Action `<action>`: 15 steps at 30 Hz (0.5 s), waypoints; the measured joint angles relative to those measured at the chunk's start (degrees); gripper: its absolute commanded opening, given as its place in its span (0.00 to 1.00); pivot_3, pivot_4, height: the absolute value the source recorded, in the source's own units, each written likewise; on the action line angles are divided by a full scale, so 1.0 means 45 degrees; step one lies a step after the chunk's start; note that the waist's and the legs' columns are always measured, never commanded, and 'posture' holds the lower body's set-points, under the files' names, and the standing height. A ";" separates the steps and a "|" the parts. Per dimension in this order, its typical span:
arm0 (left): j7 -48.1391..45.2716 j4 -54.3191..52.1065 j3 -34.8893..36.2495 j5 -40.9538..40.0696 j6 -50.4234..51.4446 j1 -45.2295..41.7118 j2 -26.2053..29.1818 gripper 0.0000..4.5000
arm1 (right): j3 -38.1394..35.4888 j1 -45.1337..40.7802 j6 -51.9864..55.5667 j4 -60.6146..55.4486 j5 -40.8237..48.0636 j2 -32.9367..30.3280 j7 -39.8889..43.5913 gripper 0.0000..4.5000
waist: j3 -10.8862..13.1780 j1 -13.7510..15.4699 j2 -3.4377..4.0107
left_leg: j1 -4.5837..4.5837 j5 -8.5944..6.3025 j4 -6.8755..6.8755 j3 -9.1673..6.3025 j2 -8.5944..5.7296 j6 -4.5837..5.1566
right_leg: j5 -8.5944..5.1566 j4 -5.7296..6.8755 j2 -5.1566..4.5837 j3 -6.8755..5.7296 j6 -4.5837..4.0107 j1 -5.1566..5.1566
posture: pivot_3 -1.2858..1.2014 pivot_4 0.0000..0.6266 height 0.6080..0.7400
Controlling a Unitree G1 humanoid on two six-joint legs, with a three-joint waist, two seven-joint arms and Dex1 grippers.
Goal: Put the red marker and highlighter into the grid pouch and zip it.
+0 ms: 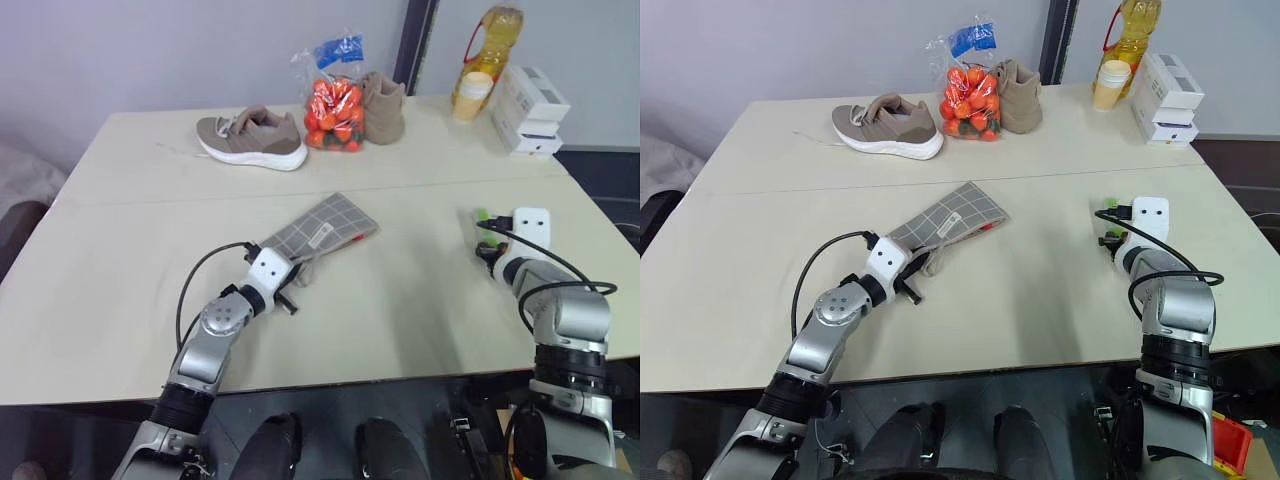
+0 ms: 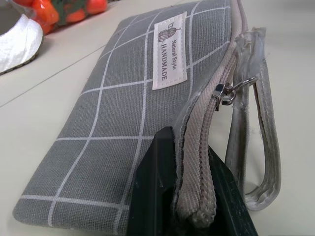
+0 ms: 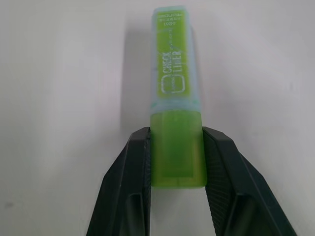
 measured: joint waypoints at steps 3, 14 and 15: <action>-0.0248 0.0196 0.0552 -0.0534 0.0103 -0.0375 0.0134 0.00 | 0.1916 0.0306 -0.1800 -0.2431 0.0299 -0.1342 0.2840 0.20 | 0.0006 -0.0212 -0.0009 | 0.0007 -0.0001 -0.0004 -0.0014 0.0018 -0.0001 | -0.0005 -0.0002 0.0016 -0.0014 0.0008 0.0011 | 0.52 0.24 1.00; -0.0711 0.0214 0.0890 -0.1095 0.0097 -0.0546 0.0312 0.00 | 0.3267 0.0754 -0.2381 -0.3961 0.0757 -0.1811 0.5003 0.20 | 0.0043 -0.0109 -0.0073 | 0.0007 -0.0002 0.0010 -0.0029 0.0003 -0.0003 | -0.0004 -0.0017 -0.0013 -0.0021 0.0008 0.0028 | 0.52 0.24 1.00; -0.0739 0.0200 0.0890 -0.1099 0.0096 -0.0519 0.0306 0.00 | 0.3290 0.0754 -0.2371 -0.3961 0.0741 -0.1810 0.5005 0.20 | 0.0043 -0.0108 -0.0072 | 0.0007 -0.0002 0.0007 -0.0029 0.0003 -0.0003 | -0.0004 -0.0017 -0.0013 -0.0021 0.0008 0.0026 | 0.52 0.24 1.00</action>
